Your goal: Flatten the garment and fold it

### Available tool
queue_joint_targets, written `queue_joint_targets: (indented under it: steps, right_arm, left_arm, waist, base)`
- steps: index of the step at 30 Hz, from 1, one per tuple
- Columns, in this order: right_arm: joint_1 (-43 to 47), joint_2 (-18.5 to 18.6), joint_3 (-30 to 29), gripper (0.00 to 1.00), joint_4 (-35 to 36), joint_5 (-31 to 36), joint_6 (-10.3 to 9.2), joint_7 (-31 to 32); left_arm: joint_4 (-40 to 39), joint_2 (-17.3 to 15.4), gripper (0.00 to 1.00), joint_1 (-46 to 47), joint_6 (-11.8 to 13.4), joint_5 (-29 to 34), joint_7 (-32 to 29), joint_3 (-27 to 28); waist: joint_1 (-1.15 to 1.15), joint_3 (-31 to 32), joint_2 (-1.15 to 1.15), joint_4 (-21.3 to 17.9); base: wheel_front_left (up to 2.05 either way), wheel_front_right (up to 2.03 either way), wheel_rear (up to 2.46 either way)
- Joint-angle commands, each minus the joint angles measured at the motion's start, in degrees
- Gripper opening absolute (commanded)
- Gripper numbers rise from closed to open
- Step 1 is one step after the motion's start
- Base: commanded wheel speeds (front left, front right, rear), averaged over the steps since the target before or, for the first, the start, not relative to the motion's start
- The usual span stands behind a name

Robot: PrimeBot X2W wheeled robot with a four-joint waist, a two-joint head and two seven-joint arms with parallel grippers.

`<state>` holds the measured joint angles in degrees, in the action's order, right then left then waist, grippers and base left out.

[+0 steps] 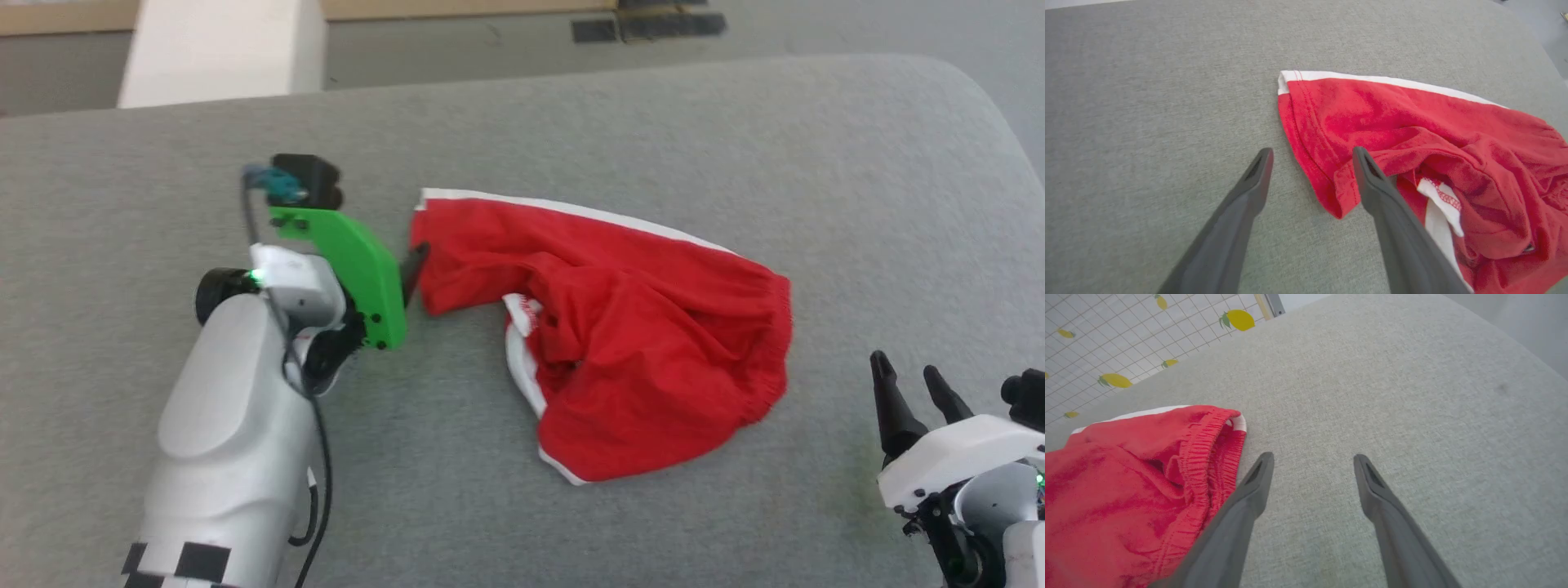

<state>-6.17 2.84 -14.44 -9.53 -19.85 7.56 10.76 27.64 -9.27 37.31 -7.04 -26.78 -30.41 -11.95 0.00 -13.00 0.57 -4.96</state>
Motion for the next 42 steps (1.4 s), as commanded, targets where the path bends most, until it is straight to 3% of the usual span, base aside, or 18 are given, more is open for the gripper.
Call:
queue_joint_targets:
  steps: [1, 9, 11, 19, 25, 31, 35, 36, 37, 42]
  right_arm:
    - [0.5, 0.0, 0.2, 1.0, -0.6, -0.6, -0.08, -0.8]
    - [0.6, 0.0, 1.0, 1.0, -2.8, -1.4, -0.08, -3.4]
    - [0.6, 0.0, 0.8, 1.0, -3.2, -1.2, -0.08, -3.7]
    - [-0.4, 0.0, 0.7, 1.0, -4.2, 0.5, -0.08, -3.0]
    - [-0.4, 0.0, 0.8, 1.0, -4.9, 1.5, -0.08, -1.5]
    - [0.3, 0.0, 1.8, 1.0, -4.9, 1.3, -0.08, -0.3]
    - [0.5, 0.0, 1.7, 1.0, -4.5, 1.4, -0.08, 0.2]
    - [0.5, 0.0, 1.7, 1.0, -4.4, 1.4, -0.08, 0.3]
    - [0.6, 0.0, 1.7, 1.0, -4.4, 1.4, -0.08, 0.4]
    - [0.8, 0.0, 1.8, 1.0, -4.5, 1.2, -0.08, 0.5]
  left_arm:
    - [0.7, -0.3, 1.0, 0.9, -0.1, 0.5, -1.7, -1.0]
    - [2.4, -2.5, 0.98, -1.1, 0.6, 1.9, -8.3, -4.0]
    - [1.9, -2.6, 0.0, -1.9, 0.4, 1.2, -8.9, -4.5]
    - [-2.6, -1.3, 0.0, -4.6, -0.2, -5.1, -5.3, -3.7]
    - [-10.2, -2.6, 0.0, -11.6, -0.2, -9.3, -2.5, -1.5]
    - [-17.9, -4.7, 0.0, -24.2, 3.8, -9.9, -2.1, 0.9]
    - [-20.1, -4.1, 0.0, -32.4, 5.7, -11.5, -4.2, 0.5]
    - [-20.4, -3.7, 0.11, -33.6, 6.0, -12.1, -4.5, 0.5]
    - [-20.8, -3.3, 0.96, -34.7, 6.3, -12.6, -4.7, 0.5]
    - [-25.0, -3.3, 1.0, -35.7, 7.7, -14.2, -3.3, 3.3]
  waist:
    - [0.0, -3.8, -0.57, -4.1]
    - [0.0, -4.9, -0.57, -6.1]
    - [0.0, -4.6, -0.57, -5.5]
    - [0.0, -0.6, -0.57, 0.6]
    - [0.0, 3.7, -0.57, 5.5]
    - [0.0, 5.8, -0.57, 8.2]
    - [0.0, 6.3, -0.57, 9.1]
    - [0.0, 6.4, -0.57, 9.2]
    - [0.0, 6.6, -0.57, 9.4]
    - [0.0, 7.3, -0.57, 9.2]
  base:
    - [0.0, 0.0, 0.0]
    - [0.0, 0.0, 0.0]
    - [0.0, 0.0, 0.0]
    - [0.0, 0.0, 0.0]
    - [0.0, 0.0, 0.0]
    - [0.0, 0.0, 0.0]
    - [0.0, 0.0, 0.0]
    - [0.0, 0.0, 0.0]
    - [0.0, 0.0, 0.0]
    - [0.0, 0.0, 0.0]
